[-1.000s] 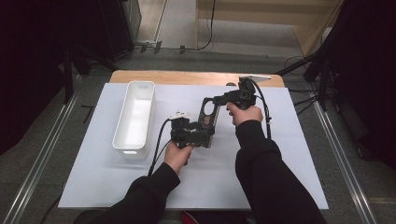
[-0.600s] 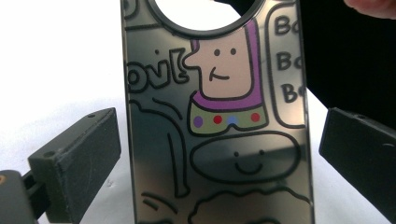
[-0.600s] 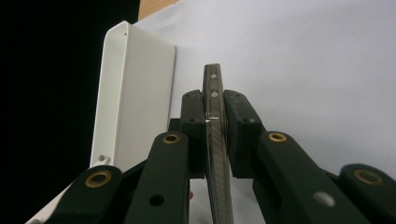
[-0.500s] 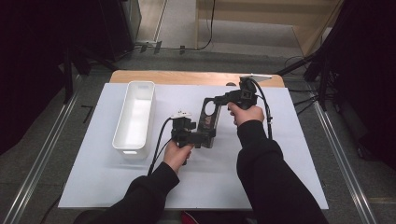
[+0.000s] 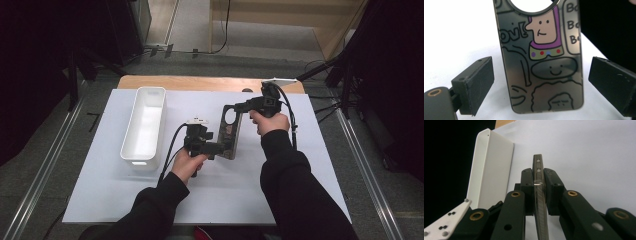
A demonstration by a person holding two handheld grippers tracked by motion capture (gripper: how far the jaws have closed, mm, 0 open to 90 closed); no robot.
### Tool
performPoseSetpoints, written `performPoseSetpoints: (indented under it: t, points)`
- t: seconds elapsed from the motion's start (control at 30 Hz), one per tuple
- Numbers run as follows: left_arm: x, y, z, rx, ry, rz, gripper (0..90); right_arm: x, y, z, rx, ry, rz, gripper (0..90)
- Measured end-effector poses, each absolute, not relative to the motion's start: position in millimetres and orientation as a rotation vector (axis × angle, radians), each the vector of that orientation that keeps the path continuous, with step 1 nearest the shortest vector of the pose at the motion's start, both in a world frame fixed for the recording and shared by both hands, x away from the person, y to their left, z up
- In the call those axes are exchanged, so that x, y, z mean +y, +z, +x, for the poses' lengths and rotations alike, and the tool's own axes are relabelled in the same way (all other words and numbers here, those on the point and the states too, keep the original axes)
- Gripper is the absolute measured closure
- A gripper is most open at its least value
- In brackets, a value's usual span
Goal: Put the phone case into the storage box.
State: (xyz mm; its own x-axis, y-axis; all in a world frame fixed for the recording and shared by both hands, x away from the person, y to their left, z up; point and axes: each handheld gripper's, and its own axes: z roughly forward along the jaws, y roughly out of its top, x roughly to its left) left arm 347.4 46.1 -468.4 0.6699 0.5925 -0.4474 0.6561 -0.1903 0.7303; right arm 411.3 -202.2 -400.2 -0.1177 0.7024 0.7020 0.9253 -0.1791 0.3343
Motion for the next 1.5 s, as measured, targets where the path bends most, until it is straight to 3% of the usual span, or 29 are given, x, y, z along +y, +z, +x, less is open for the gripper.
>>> performPoseSetpoints:
  t: [0.27,0.9,1.0,1.5]
  points:
    - [49.6,-456.6,348.8,0.935,-0.07,1.953,5.9,-202.8,-395.8,405.7,-1.858,-1.188,-1.844,77.5]
    - [66.2,-429.1,352.9,0.884,-0.067,1.973,6.1,-200.4,-389.0,390.6,-1.942,-1.233,-1.721,77.5]
    - [69.8,-425.2,352.8,0.872,-0.066,1.964,14.5,-199.7,-388.6,387.8,-1.968,-1.244,-1.691,77.5]
    - [79.8,-414.8,355.6,0.848,-0.065,1.968,14.7,-197.5,-387.1,375.3,-2.028,-1.297,-1.603,77.5]
